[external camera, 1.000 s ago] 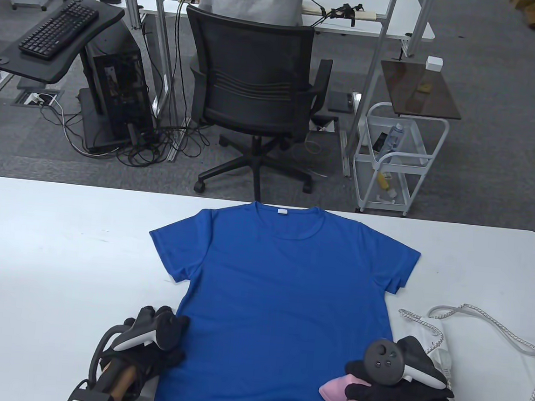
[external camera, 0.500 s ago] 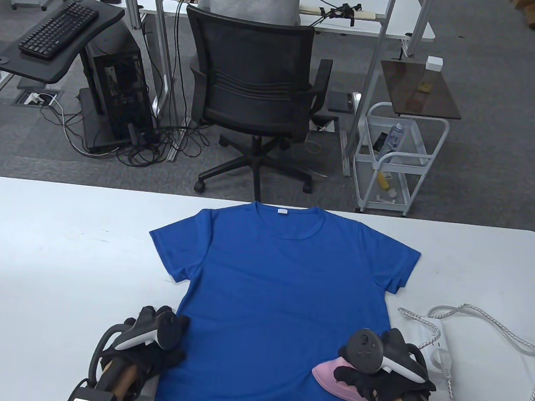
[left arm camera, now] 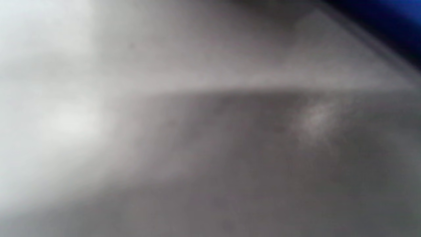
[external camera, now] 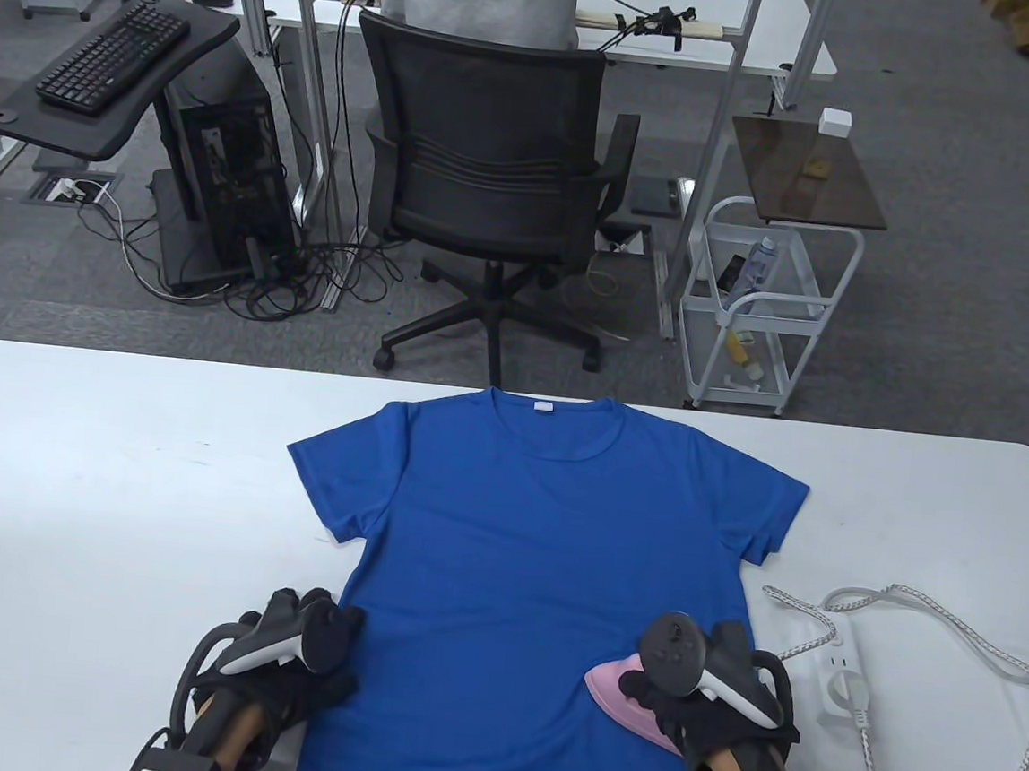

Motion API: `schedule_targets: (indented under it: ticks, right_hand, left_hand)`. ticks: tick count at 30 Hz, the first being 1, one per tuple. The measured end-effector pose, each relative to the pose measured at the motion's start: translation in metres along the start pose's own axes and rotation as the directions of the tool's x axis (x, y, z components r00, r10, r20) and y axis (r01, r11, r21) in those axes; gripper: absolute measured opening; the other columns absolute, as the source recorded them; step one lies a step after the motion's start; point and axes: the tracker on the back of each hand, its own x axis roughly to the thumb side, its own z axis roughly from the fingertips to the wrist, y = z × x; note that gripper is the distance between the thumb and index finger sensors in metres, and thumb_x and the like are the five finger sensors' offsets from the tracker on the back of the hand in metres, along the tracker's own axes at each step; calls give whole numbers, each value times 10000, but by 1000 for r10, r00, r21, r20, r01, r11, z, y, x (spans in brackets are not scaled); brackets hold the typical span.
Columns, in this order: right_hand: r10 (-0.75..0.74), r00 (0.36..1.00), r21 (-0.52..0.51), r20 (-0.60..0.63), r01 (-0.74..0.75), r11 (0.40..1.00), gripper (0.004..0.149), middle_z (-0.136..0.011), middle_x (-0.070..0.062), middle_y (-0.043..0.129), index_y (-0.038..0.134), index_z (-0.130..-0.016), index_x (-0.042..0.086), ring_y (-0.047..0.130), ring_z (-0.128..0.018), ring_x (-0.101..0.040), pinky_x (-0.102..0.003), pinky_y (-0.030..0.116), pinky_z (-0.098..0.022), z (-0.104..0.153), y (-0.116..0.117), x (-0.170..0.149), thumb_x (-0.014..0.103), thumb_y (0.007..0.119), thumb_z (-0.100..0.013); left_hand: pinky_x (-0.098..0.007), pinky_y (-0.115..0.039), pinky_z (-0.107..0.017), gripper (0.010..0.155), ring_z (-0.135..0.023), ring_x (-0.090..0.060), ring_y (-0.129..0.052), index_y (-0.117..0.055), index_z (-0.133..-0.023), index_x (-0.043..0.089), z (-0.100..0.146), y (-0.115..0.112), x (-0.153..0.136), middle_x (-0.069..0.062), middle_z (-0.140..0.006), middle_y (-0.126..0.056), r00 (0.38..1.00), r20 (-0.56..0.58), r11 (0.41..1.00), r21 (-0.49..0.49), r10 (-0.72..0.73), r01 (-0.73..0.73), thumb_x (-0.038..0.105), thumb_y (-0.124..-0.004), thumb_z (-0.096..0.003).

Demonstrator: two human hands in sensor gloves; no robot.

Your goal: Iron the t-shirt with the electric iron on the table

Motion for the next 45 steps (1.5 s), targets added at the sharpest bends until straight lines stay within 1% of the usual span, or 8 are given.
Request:
schedule_targets:
  ticks: [8, 15, 19, 22, 26, 31, 40, 45]
  right_hand:
    - [3, 991, 84, 132, -14, 996, 676, -826, -172, 842, 697, -988, 104, 896, -634, -419, -586, 743, -507, 14, 3, 9, 450, 638, -410]
    - [4, 965, 182, 264, -54, 982, 671, -833, -168, 844, 711, -981, 111, 901, -644, -420, -585, 747, -514, 31, 6, 18, 452, 665, -405]
    - [30, 958, 181, 286, -84, 980, 672, -833, -149, 848, 708, -979, 126, 912, -642, -400, -569, 762, -513, 31, 6, 19, 466, 659, -402]
    - [7, 960, 185, 281, -62, 981, 674, -831, -153, 847, 711, -978, 125, 908, -639, -403, -570, 758, -511, 30, 6, 17, 466, 664, -399]
    - [-20, 966, 182, 258, -28, 983, 675, -827, -160, 846, 716, -976, 117, 903, -635, -410, -575, 752, -508, 29, 7, 17, 465, 668, -399]
    - [-3, 976, 150, 216, -30, 988, 676, -823, -159, 849, 710, -980, 115, 909, -627, -401, -567, 759, -500, 27, 7, 20, 467, 652, -406]
    - [73, 996, 55, 44, -76, 996, 686, -830, -165, 845, 679, -999, 95, 909, -635, -413, -580, 755, -501, -4, 2, 38, 454, 603, -419]
    - [58, 998, -8, -34, -58, 998, 690, -817, -175, 849, 681, -997, 76, 910, -619, -416, -580, 755, -488, -22, 1, 47, 452, 597, -424]
  left_hand:
    - [-641, -217, -744, 775, -1059, -425, -32, -38, -1051, 426, 0, 1, 0, -21, -1128, 29, 1000, 2, 1000, -2, -13, 13, 613, -468, -433]
    - [-639, -212, -743, 773, -1059, -421, -29, -40, -1051, 429, 0, -1, 0, -17, -1129, 31, 1000, 6, 1000, 7, -6, 6, 614, -465, -433]
    - [-635, -211, -744, 776, -1059, -417, -30, -42, -1051, 434, 0, 0, -1, -11, -1129, 29, 1000, 8, 1000, 6, -6, 6, 619, -469, -429]
    - [-629, -230, -748, 783, -1067, -413, -58, -66, -1062, 430, 1, 1, -4, -7, -1140, 1, 1000, 27, 1000, 18, 2, -2, 618, -482, -426]
    - [-610, -204, -747, 811, -1067, -377, -41, -80, -1081, 365, 3, 2, -11, 18, -1142, -14, 995, 54, 997, 5, 83, -83, 592, -535, -448]
    - [-613, -197, -745, 807, -1062, -380, -28, -69, -1072, 365, 2, 2, -9, 13, -1133, 4, 997, 43, 998, -5, 61, -61, 573, -545, -454]
    - [-607, -165, -736, 808, -1050, -364, 2, -63, -1065, 375, 2, 0, -11, 23, -1124, 18, 995, 48, 996, -11, 90, -90, 573, -549, -450]
    - [-609, -168, -736, 807, -1052, -367, 0, -67, -1068, 372, 2, 0, -11, 20, -1126, 13, 995, 49, 996, 0, 90, -90, 571, -545, -450]
